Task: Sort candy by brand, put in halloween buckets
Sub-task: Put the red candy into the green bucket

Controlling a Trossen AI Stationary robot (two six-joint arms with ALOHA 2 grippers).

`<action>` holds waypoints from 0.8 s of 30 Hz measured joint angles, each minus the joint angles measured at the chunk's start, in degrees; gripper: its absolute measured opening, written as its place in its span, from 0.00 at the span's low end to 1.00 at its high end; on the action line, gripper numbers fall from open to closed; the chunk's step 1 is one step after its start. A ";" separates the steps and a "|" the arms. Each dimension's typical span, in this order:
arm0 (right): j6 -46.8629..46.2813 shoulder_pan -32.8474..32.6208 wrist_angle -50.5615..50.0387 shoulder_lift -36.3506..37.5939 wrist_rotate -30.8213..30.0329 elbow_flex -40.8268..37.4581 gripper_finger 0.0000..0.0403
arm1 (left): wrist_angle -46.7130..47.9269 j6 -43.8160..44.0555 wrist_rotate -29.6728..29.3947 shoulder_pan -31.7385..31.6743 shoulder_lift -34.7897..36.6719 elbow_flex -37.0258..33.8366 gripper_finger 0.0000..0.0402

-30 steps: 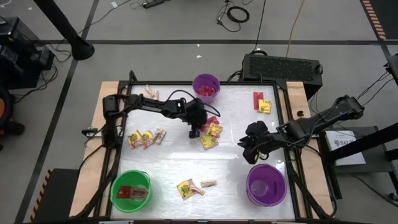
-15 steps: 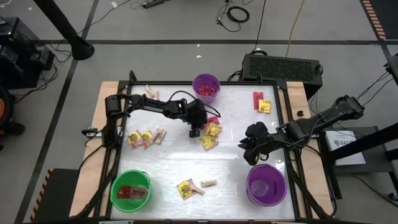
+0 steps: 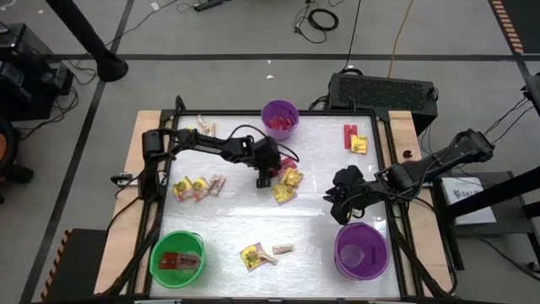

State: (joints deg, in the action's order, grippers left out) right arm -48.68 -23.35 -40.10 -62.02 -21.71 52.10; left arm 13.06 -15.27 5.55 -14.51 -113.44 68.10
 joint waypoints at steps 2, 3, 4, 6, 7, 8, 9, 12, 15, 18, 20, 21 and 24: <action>-0.40 0.00 0.00 0.00 1.08 0.01 0.22 | 1.27 -0.08 -0.05 -0.19 0.22 -0.32 0.51; -0.60 0.00 -0.01 0.00 1.15 0.00 0.22 | 0.43 -0.14 0.36 -0.32 0.25 -0.99 0.51; -0.60 0.00 0.00 0.00 1.15 0.00 0.22 | -0.49 -0.38 1.04 -0.42 -0.07 -1.40 0.51; -0.45 0.01 0.00 -0.02 1.20 0.01 0.22 | -1.08 -0.87 2.74 -0.67 -0.45 -1.53 0.51; -0.45 0.05 -0.01 -0.02 1.16 0.01 0.22 | -0.67 -1.34 2.85 -0.69 -0.45 -1.55 0.51; -0.70 0.09 0.00 -0.02 1.09 0.02 0.22 | -0.04 -1.59 2.80 -0.67 -0.47 -1.55 0.51; -1.08 0.09 0.00 -0.02 1.11 0.02 0.22 | 0.35 -1.57 2.81 -0.67 -0.49 -1.55 0.50; -2.15 0.09 0.02 -0.02 1.09 0.00 0.22 | 1.68 -1.57 2.63 -0.64 -0.51 -1.53 0.43; -3.12 0.09 0.02 -0.02 1.08 0.01 0.22 | 3.65 -1.62 2.24 -0.70 -0.56 -1.56 0.29; -3.88 0.09 0.02 -0.02 1.08 0.00 0.22 | 4.51 -1.61 2.05 -0.73 -0.16 -1.57 0.13; -4.13 0.09 0.00 -0.02 1.06 0.02 0.22 | 5.83 -1.59 1.86 -0.74 1.01 -1.37 0.04; -4.16 0.09 0.02 -0.02 1.06 0.00 0.22 | 6.44 -1.59 1.59 -0.76 1.70 -1.25 0.03; -4.21 0.09 0.02 -0.02 1.05 0.00 0.22 | 10.07 -1.61 0.85 -0.80 4.44 -0.94 0.03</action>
State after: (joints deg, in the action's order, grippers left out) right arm -52.90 -23.27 -40.07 -62.04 -20.66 52.10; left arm 23.14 -16.88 6.40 -15.31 -109.00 67.15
